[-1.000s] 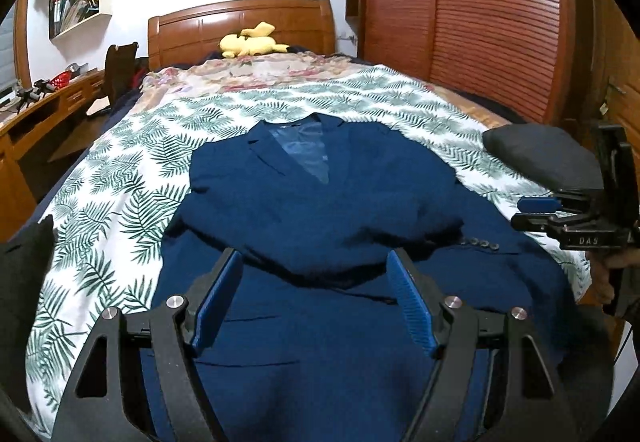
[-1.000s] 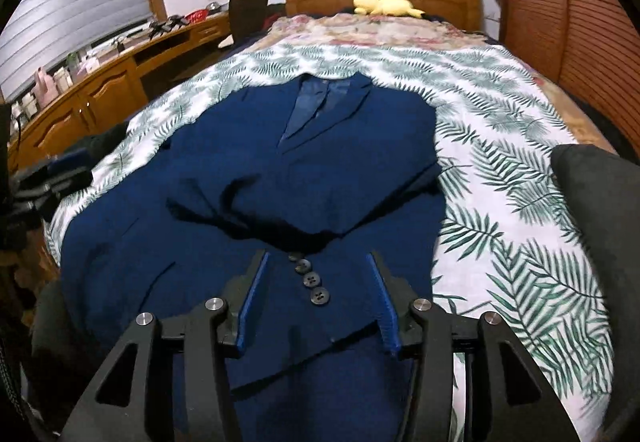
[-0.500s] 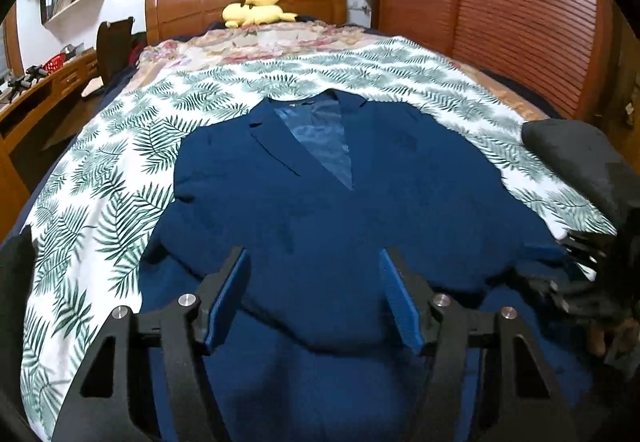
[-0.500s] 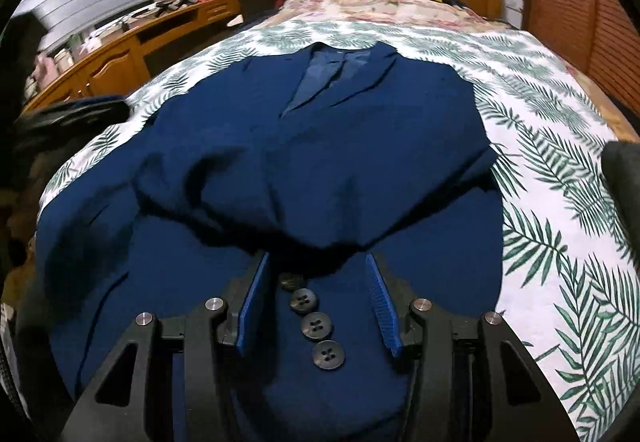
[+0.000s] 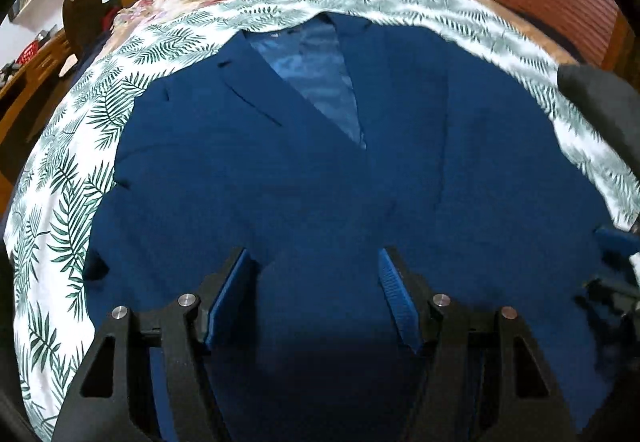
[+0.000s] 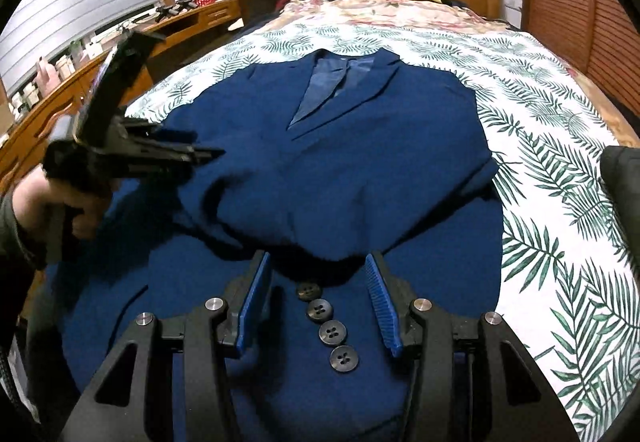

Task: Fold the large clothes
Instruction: 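Grasp the jacket's front edge beside the buttons with the left gripper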

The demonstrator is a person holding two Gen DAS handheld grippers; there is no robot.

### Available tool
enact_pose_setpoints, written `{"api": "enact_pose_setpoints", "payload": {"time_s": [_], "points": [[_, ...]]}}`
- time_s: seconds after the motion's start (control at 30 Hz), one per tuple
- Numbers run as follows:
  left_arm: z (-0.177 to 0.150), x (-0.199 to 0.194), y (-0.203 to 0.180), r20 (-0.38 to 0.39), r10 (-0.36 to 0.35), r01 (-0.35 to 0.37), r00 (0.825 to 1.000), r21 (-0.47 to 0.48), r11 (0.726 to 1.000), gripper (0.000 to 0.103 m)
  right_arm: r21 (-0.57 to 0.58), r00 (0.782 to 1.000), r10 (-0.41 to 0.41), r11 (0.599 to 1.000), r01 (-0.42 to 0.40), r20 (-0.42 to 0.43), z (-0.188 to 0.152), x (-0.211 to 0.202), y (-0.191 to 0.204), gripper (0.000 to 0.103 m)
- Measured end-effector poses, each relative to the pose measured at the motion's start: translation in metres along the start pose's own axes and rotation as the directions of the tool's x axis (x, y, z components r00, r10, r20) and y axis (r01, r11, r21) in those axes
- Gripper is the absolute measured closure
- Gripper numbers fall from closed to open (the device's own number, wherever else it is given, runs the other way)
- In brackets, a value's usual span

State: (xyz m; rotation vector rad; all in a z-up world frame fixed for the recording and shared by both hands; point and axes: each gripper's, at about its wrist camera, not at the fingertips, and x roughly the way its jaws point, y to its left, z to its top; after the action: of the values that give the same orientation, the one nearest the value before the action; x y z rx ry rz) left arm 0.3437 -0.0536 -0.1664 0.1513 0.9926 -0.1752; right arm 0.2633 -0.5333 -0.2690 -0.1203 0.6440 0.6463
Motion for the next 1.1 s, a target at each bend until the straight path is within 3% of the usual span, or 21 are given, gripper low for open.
{"api": "enact_pose_setpoints", "payload": {"time_s": [0.2,0.27,0.37,0.47,0.63,0.77,0.97,1.1], "points": [[-0.005,0.003,0.008,-0.021,-0.052,0.051,0.998,-0.044,0.998,0.036,-0.012,1.0,-0.009,1.0,0.009,0.008,-0.001,-0.009,0.009,0.052],[-0.006,0.007,0.013,-0.026,-0.1,0.097,0.995,-0.08,0.992,0.043,-0.015,1.0,-0.016,1.0,0.016,0.014,-0.001,-0.013,0.01,0.052],[-0.009,0.004,0.014,-0.033,-0.133,0.13,0.991,-0.086,0.988,0.066,-0.016,0.999,-0.022,1.0,0.022,0.027,-0.002,-0.02,0.012,0.052],[-0.011,-0.01,0.008,-0.027,-0.1,0.098,0.995,-0.06,0.993,0.091,-0.018,0.999,-0.027,0.999,0.028,0.04,-0.003,-0.027,0.013,0.052],[-0.017,-0.049,0.005,0.041,-0.036,0.037,0.999,-0.026,0.999,0.094,-0.016,0.998,-0.04,0.999,0.041,0.045,-0.005,-0.027,0.01,0.052],[-0.024,-0.095,0.003,0.138,-0.01,0.009,0.99,0.008,1.0,0.094,-0.009,0.997,-0.05,0.999,0.05,0.052,-0.001,-0.027,0.01,0.053],[-0.057,-0.138,-0.014,0.208,-0.021,0.007,0.978,0.066,0.998,0.094,0.004,0.995,-0.058,0.998,0.058,0.079,0.003,-0.032,0.008,0.052],[-0.085,-0.142,-0.023,0.204,-0.048,0.035,0.978,0.067,0.997,0.094,0.012,0.994,-0.06,0.998,0.059,0.093,0.003,-0.035,0.005,0.052]]}}
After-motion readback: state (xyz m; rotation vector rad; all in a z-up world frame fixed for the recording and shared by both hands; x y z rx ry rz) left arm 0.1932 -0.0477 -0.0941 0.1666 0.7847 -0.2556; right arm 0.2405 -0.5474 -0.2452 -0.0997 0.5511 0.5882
